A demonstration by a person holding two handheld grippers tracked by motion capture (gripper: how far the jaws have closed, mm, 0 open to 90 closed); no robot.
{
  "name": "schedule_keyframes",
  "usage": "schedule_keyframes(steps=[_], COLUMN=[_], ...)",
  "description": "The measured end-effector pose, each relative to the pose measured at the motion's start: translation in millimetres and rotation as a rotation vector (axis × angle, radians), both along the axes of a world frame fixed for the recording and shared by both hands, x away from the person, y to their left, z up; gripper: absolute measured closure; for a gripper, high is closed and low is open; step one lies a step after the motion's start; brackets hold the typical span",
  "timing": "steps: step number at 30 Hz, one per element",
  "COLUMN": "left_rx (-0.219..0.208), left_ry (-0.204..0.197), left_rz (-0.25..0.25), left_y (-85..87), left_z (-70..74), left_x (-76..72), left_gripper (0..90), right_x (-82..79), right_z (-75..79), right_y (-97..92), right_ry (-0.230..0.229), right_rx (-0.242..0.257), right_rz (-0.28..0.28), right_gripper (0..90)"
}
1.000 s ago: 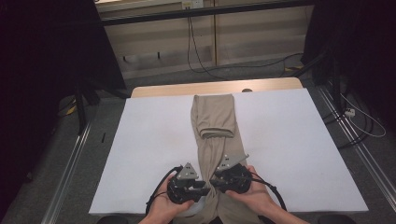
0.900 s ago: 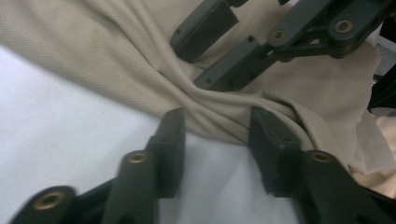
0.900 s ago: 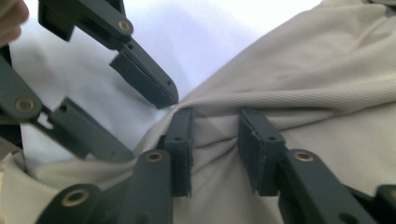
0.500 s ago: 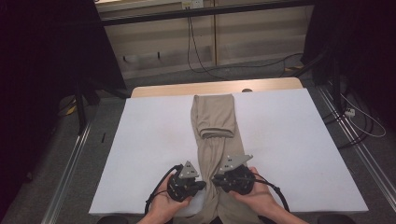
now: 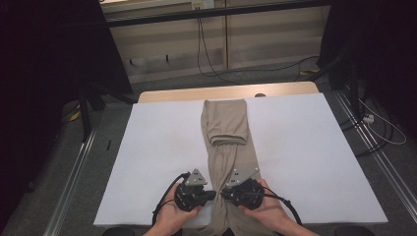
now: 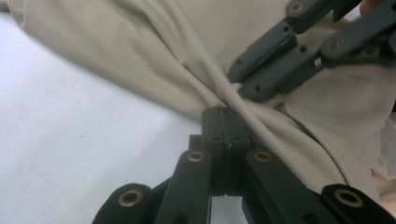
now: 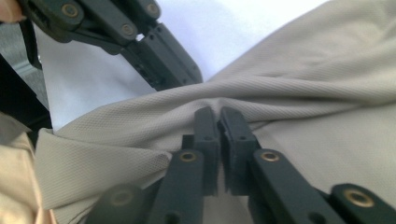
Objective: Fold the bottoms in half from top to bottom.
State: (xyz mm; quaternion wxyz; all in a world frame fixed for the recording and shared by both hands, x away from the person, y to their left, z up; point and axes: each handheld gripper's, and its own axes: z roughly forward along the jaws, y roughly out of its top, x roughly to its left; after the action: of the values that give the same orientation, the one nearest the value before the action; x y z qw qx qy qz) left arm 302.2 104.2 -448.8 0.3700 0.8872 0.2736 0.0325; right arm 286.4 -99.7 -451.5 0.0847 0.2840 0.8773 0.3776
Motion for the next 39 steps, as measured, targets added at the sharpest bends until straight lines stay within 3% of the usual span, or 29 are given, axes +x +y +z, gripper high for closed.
schedule_keyframes(steps=[5,7,10,12,16,17,19,22,25,30,33,38,39], left_rx=[-0.022,-0.031,-0.056,-0.043,0.023,0.014,0.013,0.036,0.044,-0.032,-0.053,0.023,0.018], left_ry=[0.021,0.031,-0.018,-0.045,-0.125,-0.129,-0.112,-0.117,-0.122,-0.118,-0.104,-0.032,-0.028], left_rz=[-0.007,-0.01,-0.034,-0.048,-0.133,-0.137,-0.143,-0.172,-0.186,-0.171,-0.185,-0.255,-0.249], left_y=[0.3,-0.6,-5.9,-13.5,-27.9,-27.4,-27.5,-29.9,-31.9,-40.7,-48.6,-52.3,-52.5], left_z=[-0.1,0.5,6.1,8.1,-2.4,-3.0,-1.2,1.6,7.6,26.6,26.0,11.0,9.7], left_x=[1.2,0.5,-4.2,-5.4,-9.9,-11.0,-9.9,-10.3,-10.0,-11.5,-14.2,-21.0,-23.3], left_gripper=[89.8,84.1,72.8,58.2,48.9,49.4,58.7,88.2,89.7,89.8,89.5,88.9,88.8], right_x=[-6.4,-10.7,-15.0,-19.3,-23.9,-24.8,-26.5,-27.6,-31.7,-41.4,-45.9,-54.8,-55.9], right_z=[13.0,18.3,22.5,26.5,29.8,29.2,29.0,31.5,34.2,43.2,46.5,33.8,30.3], right_y=[-14.8,-22.3,-32.8,-40.5,-59.1,-62.7,-69.7,-79.8,-87.6,-100.7,-109.3,-109.8,-108.0], right_ry=[0.002,-0.007,-0.002,-0.016,-0.021,-0.026,-0.025,-0.029,-0.035,-0.069,-0.088,0.002,0.017], right_rx=[0.044,0.046,0.052,0.045,0.036,0.035,0.034,0.048,0.042,0.042,0.022,-0.037,-0.05], right_rz=[-0.043,-0.051,-0.077,-0.085,-0.12,-0.132,-0.143,-0.163,-0.176,-0.193,-0.214,-0.2,-0.201], right_gripper=[88.4,88.3,88.4,88.5,89.3,89.4,89.5,89.6,89.7,89.7,89.7,89.4,89.1])
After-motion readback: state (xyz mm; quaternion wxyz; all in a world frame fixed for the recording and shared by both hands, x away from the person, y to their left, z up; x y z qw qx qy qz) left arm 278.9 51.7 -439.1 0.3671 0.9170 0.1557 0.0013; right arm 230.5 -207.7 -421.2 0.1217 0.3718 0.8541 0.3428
